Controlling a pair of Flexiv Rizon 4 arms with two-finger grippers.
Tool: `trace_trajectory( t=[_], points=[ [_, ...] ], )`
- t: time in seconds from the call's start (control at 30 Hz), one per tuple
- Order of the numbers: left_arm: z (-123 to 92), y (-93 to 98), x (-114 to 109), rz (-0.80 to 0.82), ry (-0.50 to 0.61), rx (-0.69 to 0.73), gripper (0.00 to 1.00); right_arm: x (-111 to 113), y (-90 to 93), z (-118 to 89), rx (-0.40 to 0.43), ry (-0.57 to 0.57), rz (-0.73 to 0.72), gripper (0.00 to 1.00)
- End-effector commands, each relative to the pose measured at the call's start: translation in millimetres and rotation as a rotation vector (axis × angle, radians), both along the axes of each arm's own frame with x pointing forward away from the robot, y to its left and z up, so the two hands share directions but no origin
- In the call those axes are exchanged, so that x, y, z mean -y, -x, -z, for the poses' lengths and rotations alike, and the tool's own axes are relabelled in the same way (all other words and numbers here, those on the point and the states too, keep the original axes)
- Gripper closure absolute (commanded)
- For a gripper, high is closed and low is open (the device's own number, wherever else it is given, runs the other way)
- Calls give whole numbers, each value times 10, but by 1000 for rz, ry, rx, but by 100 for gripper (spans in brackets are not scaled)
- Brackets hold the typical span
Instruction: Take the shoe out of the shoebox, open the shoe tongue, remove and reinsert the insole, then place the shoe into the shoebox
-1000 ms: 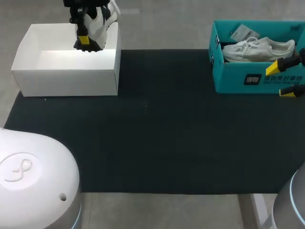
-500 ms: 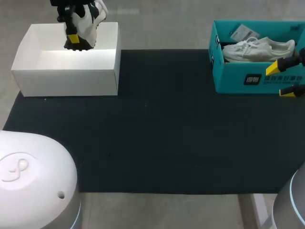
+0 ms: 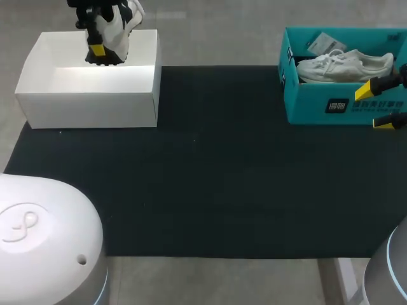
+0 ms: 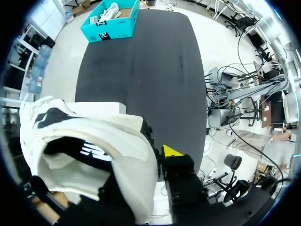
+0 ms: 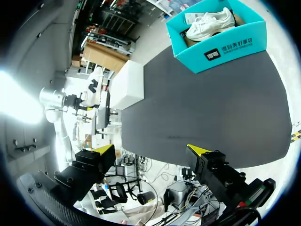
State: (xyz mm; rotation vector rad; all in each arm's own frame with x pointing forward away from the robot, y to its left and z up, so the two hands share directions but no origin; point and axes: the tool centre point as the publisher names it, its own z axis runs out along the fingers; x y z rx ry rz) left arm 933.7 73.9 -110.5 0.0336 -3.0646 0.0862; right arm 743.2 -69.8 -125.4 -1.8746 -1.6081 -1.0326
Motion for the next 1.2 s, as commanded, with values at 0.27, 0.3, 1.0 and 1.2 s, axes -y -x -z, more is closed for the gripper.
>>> trace_trajectory(
  t=[0.27,0.3,1.0,1.2],
  points=[
    [30,-298,-427,-46,-29,91,100,-5,3,6,0,1,2,0],
    [45,-326,-472,-50,-34,89,100,-5,3,6,0,1,2,0],
    [304,-625,-1500,-52,-86,-28,100,-5,3,6,0,1,2,0],
    [474,-712,-1807,-96,-120,-39,100,-5,3,6,0,1,2,0]
  ],
)
